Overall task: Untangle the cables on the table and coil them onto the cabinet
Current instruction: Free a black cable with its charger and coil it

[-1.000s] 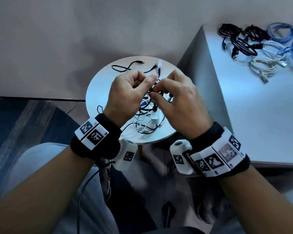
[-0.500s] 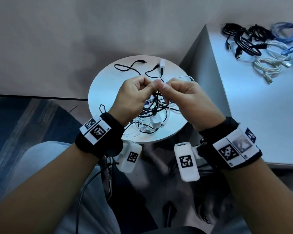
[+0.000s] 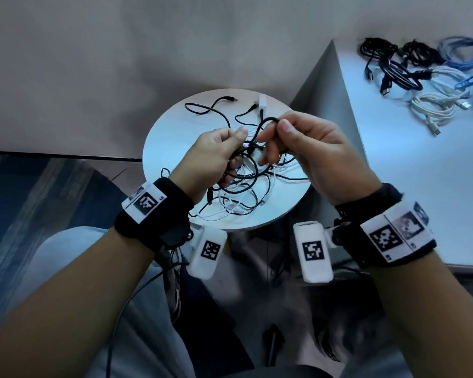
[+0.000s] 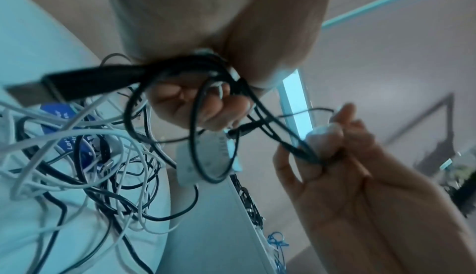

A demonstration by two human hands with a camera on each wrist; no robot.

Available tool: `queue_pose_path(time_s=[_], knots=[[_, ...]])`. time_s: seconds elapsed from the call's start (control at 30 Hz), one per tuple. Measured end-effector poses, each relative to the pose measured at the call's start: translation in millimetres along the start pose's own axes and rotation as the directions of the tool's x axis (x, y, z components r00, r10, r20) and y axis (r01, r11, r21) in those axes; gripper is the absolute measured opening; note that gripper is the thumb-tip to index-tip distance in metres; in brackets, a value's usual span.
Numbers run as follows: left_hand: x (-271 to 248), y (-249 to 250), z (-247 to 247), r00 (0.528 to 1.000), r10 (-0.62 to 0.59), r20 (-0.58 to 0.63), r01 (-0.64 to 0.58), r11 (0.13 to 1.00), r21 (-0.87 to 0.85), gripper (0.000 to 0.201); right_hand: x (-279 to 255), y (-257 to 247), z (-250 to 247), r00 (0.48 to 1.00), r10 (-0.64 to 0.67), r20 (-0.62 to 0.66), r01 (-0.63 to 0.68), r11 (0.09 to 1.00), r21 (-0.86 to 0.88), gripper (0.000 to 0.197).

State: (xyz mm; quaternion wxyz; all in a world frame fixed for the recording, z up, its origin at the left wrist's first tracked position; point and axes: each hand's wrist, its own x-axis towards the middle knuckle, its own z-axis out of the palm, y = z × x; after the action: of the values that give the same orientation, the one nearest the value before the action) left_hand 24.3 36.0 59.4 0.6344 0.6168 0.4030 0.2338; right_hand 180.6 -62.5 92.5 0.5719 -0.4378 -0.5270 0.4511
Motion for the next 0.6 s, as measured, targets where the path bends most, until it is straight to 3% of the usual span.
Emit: queue_pose_path(time_s=[0.1,0.23,0.43,0.6], knots=[[-2.1,1.7,0.4,0.997,-0.034,0.068,0.035,0.999,-0.018,0.032,-0.1,-3.9,-8.2,1.0,0.003,0.026,0.0,0.993,-0.116,0.026],[-5.3,-2.6,10.1,0.994,-0.023,0.107,0.019,0.999,0.034,0.032,-2.3,-6.2,-11.1,0.994,0.109,-0.03,-0.113,0.967,-0.226,0.025],[-1.5,-3.9,10.0,0.999,-0.031,0.025,0.027,0.989,0.142,0.046,-4.4,-11.9,-5.9,1.0,0.029,0.003,-0.029,0.998,-0.056,0.025],[2.2,-6.5,0.9,0.993,0.11,-0.051,-0.069,0.86,0.505,0.065,-3.3,-6.4,-1.5,0.999,-0.025,0.036,0.023,0.998,0.05,0.024]])
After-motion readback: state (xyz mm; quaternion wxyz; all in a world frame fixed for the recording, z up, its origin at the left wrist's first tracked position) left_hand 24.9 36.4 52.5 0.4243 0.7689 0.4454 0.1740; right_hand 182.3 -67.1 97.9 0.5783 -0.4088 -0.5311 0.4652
